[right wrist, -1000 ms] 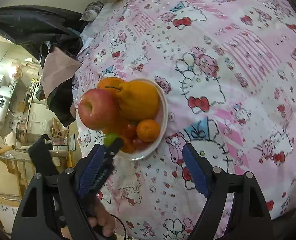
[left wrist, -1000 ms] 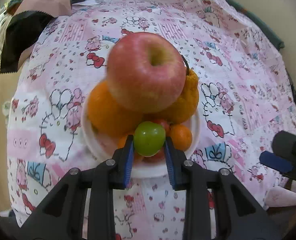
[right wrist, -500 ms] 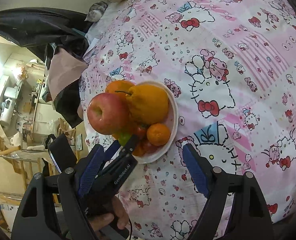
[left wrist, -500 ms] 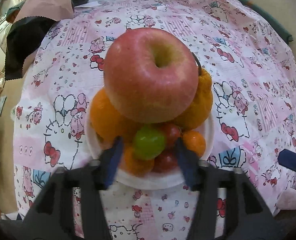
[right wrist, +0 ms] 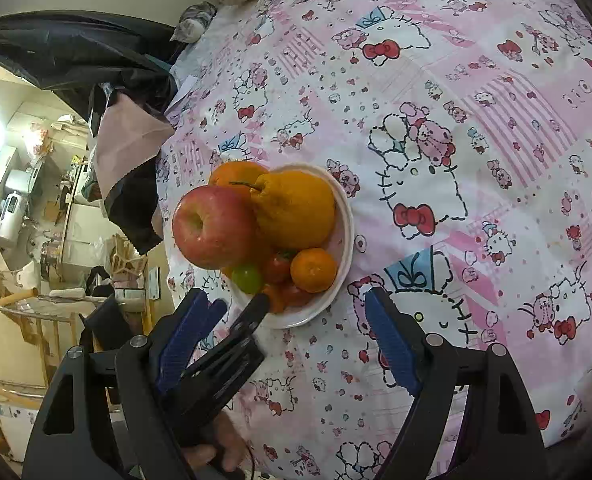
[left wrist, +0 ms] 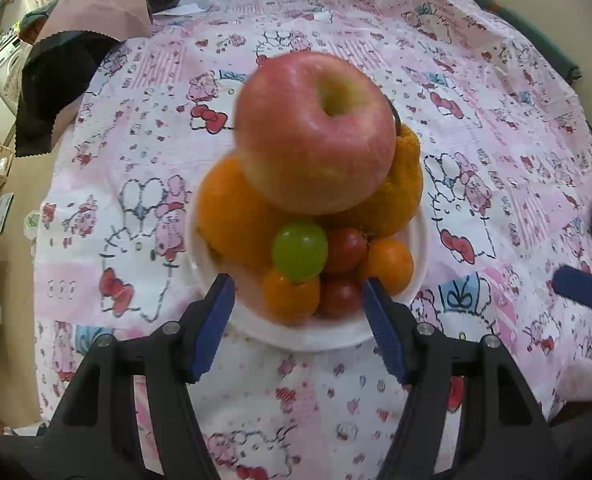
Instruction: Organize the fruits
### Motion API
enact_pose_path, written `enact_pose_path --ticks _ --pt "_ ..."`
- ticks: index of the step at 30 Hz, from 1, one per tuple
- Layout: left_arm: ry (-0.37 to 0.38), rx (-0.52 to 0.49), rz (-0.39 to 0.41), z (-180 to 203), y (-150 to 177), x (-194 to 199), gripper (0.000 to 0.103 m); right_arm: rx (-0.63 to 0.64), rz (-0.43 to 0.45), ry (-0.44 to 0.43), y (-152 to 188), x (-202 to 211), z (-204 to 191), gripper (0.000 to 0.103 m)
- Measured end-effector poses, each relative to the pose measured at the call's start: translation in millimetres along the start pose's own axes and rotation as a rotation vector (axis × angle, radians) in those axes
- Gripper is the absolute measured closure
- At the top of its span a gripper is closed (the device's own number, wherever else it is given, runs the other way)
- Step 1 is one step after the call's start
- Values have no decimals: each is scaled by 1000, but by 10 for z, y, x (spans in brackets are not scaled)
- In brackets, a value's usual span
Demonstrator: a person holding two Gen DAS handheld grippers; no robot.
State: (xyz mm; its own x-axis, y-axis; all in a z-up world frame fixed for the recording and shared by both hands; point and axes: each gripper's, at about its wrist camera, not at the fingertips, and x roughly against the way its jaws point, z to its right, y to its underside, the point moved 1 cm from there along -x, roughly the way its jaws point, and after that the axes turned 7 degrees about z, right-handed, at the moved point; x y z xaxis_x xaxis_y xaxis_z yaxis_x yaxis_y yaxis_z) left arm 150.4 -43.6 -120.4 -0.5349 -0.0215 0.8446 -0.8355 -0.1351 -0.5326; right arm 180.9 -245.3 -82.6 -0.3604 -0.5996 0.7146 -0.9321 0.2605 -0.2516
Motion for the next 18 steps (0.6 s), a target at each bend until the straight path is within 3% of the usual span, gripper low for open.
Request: enact_pose_path --ticks 5,7,8,15,18 --pt "-31 4 46 -196 54 353 40 19 29 5 2 66 -18 19" --pt "-48 -14 87 -251 74 556 40 47 59 11 20 122 -51 5" --pt "-47 -23 105 -288 86 678 40 64 74 19 37 151 -67 3" --pt "-42 1 187 -528 102 1261 40 253 143 71 307 352 -390 3" --pt "-26 17 224 -603 139 1502 30 349 190 80 478 501 -578 3"
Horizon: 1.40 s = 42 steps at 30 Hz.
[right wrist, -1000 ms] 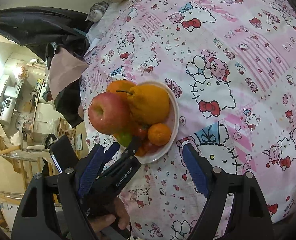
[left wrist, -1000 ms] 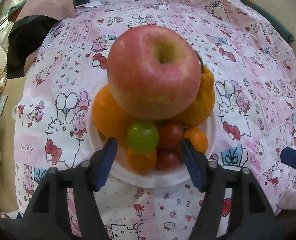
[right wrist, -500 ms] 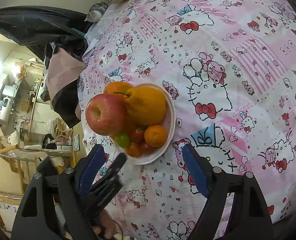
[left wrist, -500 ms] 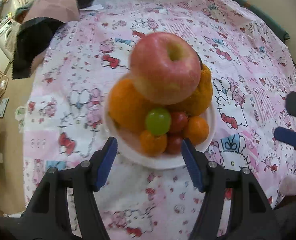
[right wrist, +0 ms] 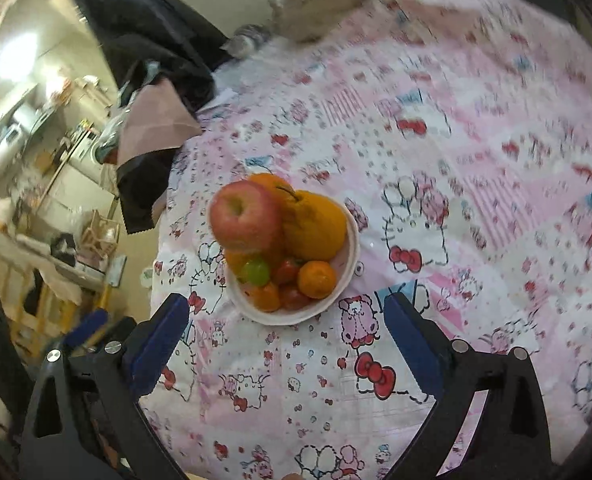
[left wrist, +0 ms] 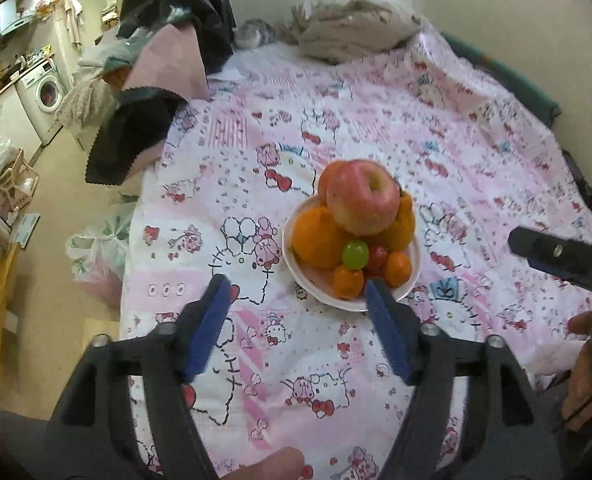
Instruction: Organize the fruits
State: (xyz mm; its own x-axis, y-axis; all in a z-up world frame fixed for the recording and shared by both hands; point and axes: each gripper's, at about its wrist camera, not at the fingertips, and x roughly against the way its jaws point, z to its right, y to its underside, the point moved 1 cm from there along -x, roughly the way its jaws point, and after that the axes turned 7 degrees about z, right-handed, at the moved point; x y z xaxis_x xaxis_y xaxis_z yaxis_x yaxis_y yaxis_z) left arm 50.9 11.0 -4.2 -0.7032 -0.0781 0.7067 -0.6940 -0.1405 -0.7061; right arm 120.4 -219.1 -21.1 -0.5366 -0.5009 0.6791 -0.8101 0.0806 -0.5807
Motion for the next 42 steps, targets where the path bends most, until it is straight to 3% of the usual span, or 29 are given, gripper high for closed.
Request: enact_pose_path --ticks 12,16,20,30,42 --pt "17 42 144 -222 143 418 0 193 178 112 358 381 -380 0" --pt "47 45 148 -201 181 415 0 235 226 150 477 340 -455 0" --pt "21 53 179 -217 167 429 0 284 283 209 499 322 -500 0" --pt "14 52 141 -205 244 286 0 284 271 231 482 251 -482 0" --pt "25 43 162 -176 225 333 0 268 275 233 472 276 -461 0"
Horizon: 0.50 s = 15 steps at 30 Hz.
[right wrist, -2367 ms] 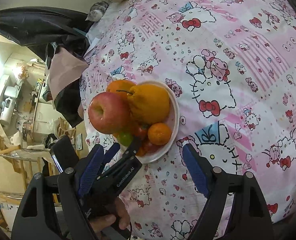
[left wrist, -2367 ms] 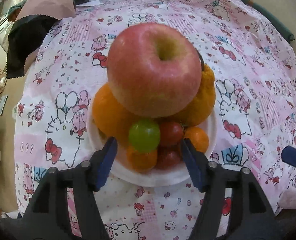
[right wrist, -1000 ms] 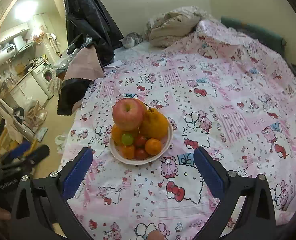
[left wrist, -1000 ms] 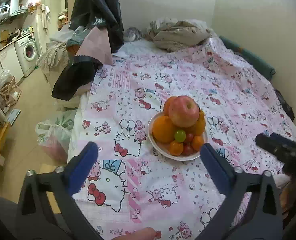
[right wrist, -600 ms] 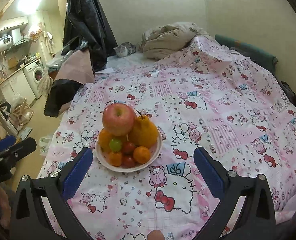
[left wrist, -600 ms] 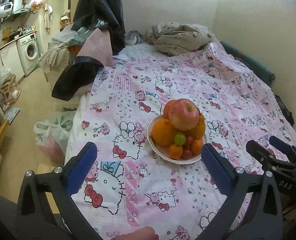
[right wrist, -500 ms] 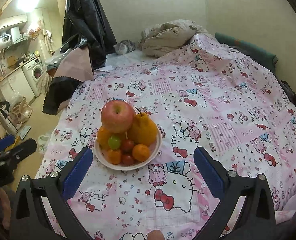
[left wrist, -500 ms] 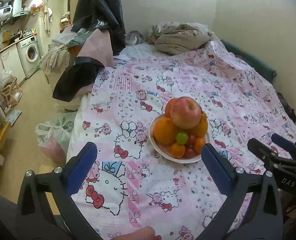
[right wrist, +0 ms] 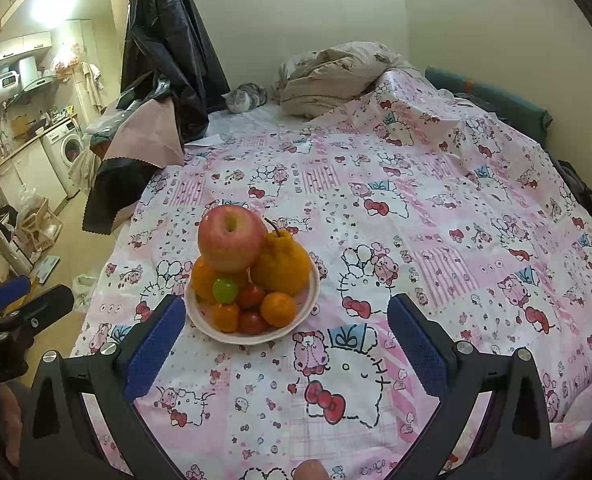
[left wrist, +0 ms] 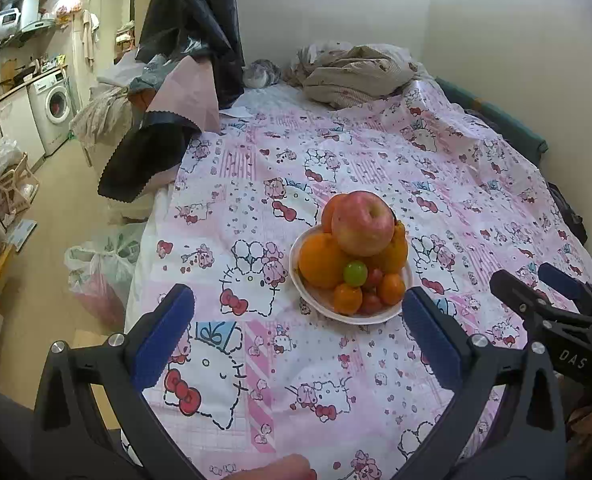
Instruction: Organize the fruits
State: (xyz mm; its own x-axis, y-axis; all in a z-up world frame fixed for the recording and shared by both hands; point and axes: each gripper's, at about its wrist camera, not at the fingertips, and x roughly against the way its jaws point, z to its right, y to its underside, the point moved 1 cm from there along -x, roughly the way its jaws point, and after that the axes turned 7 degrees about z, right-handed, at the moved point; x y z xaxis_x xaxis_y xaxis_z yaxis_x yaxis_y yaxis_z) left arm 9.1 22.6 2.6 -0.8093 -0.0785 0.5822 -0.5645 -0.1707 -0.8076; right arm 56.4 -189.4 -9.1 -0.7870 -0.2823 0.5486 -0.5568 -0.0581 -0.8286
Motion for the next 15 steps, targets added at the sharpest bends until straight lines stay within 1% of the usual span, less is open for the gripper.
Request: enact_pose_path --ticks 15 --pt "5 -1 0 0 -11 9 0 14 1 5 -12 3 -25 0"
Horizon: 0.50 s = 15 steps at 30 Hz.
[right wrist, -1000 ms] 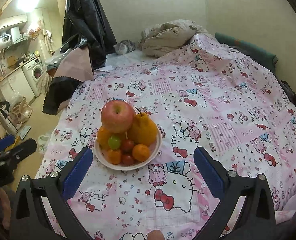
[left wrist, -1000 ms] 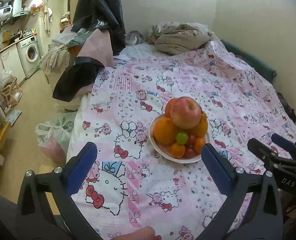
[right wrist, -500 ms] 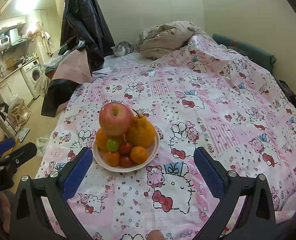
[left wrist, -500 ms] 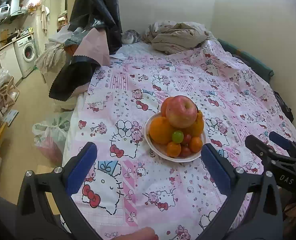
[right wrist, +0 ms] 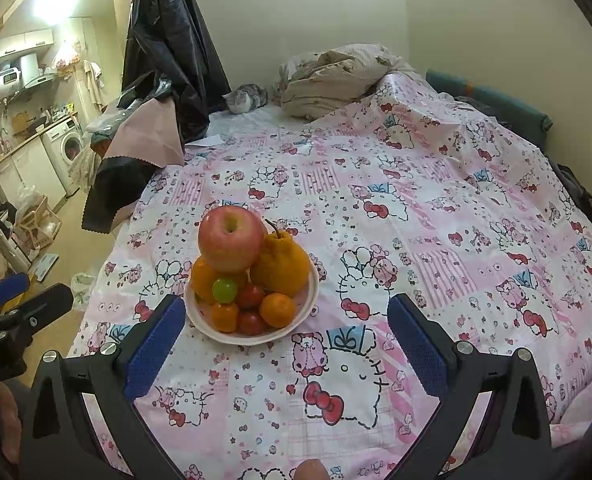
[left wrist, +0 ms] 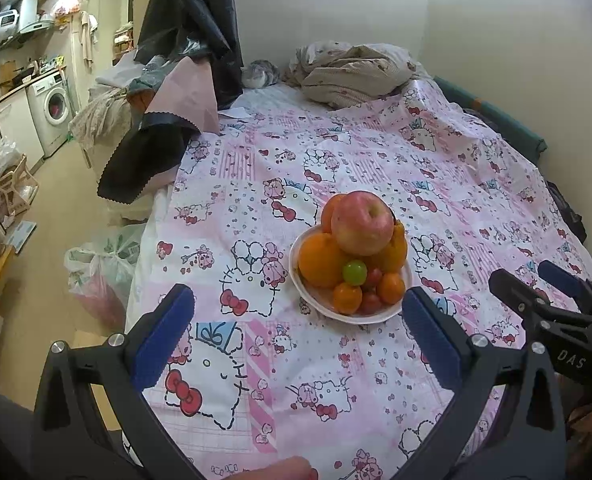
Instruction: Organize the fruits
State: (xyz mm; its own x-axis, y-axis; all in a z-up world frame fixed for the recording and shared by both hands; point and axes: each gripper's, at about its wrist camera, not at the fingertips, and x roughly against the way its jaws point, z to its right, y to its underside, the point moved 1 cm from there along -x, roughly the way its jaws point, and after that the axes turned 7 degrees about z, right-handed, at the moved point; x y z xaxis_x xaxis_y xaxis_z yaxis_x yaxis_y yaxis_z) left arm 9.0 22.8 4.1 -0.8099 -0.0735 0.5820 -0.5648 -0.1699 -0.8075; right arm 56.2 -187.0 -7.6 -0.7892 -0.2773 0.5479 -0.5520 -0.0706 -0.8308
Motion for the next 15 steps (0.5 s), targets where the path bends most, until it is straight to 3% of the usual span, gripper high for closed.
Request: enact_pose_path --ticks 15 --pt "3 -11 -1 19 18 4 0 -6 -4 -3 -9 -5 -11 0"
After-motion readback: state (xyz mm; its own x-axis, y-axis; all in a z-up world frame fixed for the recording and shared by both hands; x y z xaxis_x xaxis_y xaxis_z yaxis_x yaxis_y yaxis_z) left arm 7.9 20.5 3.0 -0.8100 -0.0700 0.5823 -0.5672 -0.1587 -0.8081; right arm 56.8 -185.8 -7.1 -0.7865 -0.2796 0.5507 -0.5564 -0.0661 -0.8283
